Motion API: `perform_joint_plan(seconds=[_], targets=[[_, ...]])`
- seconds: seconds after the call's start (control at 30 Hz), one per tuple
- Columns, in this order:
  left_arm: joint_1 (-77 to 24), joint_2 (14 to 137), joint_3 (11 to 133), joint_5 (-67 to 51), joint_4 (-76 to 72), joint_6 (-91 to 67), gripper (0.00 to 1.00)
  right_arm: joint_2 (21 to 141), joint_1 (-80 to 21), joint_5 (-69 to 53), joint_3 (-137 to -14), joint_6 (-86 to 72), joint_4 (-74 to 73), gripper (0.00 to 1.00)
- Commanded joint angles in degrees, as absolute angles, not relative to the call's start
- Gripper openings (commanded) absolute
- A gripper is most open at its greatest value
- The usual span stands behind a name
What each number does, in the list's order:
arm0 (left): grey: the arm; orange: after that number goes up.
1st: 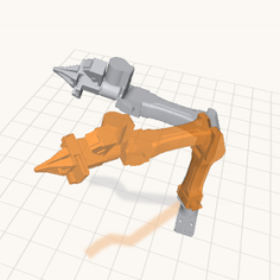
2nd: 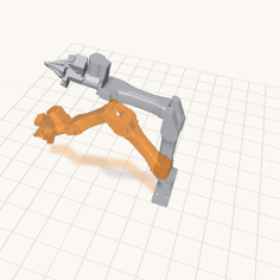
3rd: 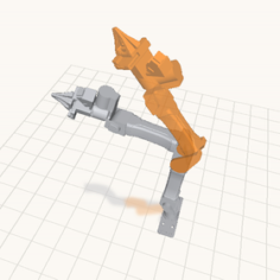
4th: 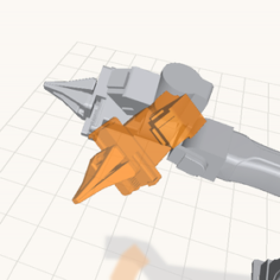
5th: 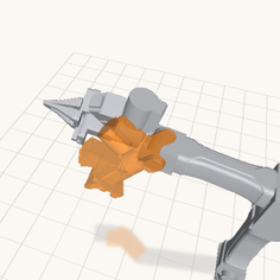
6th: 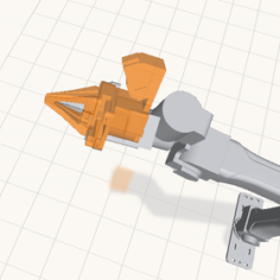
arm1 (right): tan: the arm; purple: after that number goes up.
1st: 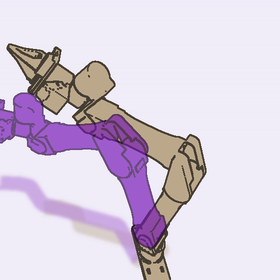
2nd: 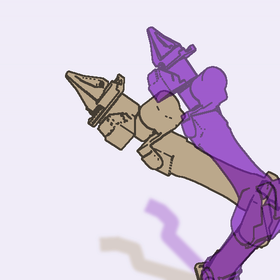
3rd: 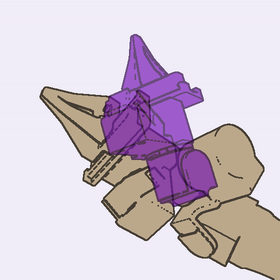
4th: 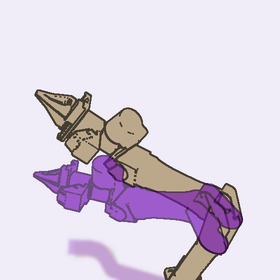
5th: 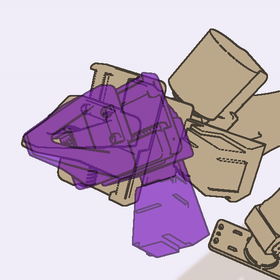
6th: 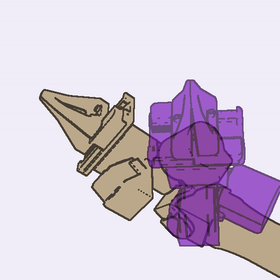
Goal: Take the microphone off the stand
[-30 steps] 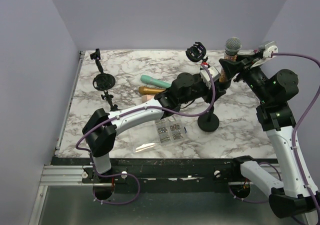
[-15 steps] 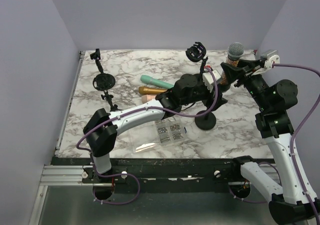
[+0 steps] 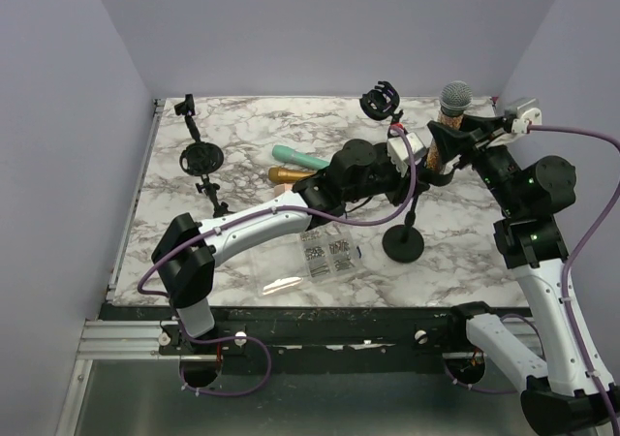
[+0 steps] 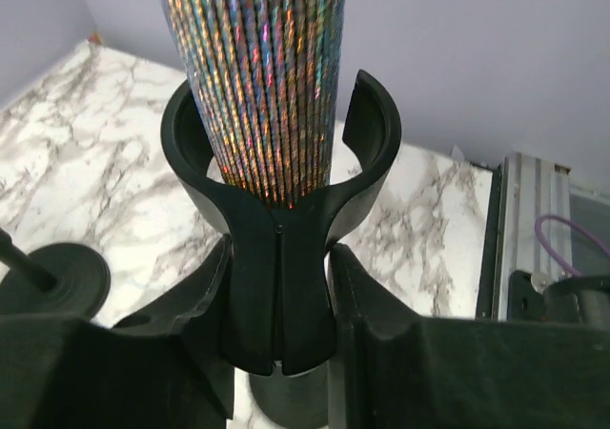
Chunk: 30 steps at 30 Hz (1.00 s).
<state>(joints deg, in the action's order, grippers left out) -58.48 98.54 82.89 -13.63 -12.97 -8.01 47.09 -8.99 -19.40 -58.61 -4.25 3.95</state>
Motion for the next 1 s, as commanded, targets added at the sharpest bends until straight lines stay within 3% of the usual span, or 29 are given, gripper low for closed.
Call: perform_joint_plan(seconds=[0.0,0.37,0.53,0.57,0.63,0.7,0.83,0.97], targets=[[-58.3,98.4,86.3,-15.6,-7.3,-7.4,0.00,45.6,-9.0,-18.4,-60.0,-3.7,10.1,0.01],[-58.3,99.3,84.0,-16.0,-8.9,-8.2,0.00,48.0,-8.9,-17.6,-67.9,-3.6,9.0,0.01],[-58.3,99.8,83.3,-16.1,-9.6,-9.5,0.00,50.8,-9.0,-9.3,-76.0,-5.2,4.8,0.01],[-58.3,99.8,83.8,-16.0,-9.1,-10.2,0.05,51.0,-8.9,-5.8,-77.2,-6.0,3.1,0.01],[-58.3,100.3,85.5,-14.4,-7.1,-11.9,0.43,51.0,-9.0,3.2,-77.9,-6.9,0.3,0.01],[-58.3,100.6,86.8,-13.9,-5.4,-13.2,0.61,50.3,-9.0,11.6,-76.9,-7.5,-2.2,0.01],[-58.3,99.9,88.3,-16.5,-3.8,-15.0,0.77,48.5,-9.0,23.6,-72.6,-7.6,-4.3,0.01],[-58.3,98.6,89.6,-19.3,-2.2,-16.8,0.84,47.4,-8.9,26.9,-69.4,-7.6,-5.9,0.01]])
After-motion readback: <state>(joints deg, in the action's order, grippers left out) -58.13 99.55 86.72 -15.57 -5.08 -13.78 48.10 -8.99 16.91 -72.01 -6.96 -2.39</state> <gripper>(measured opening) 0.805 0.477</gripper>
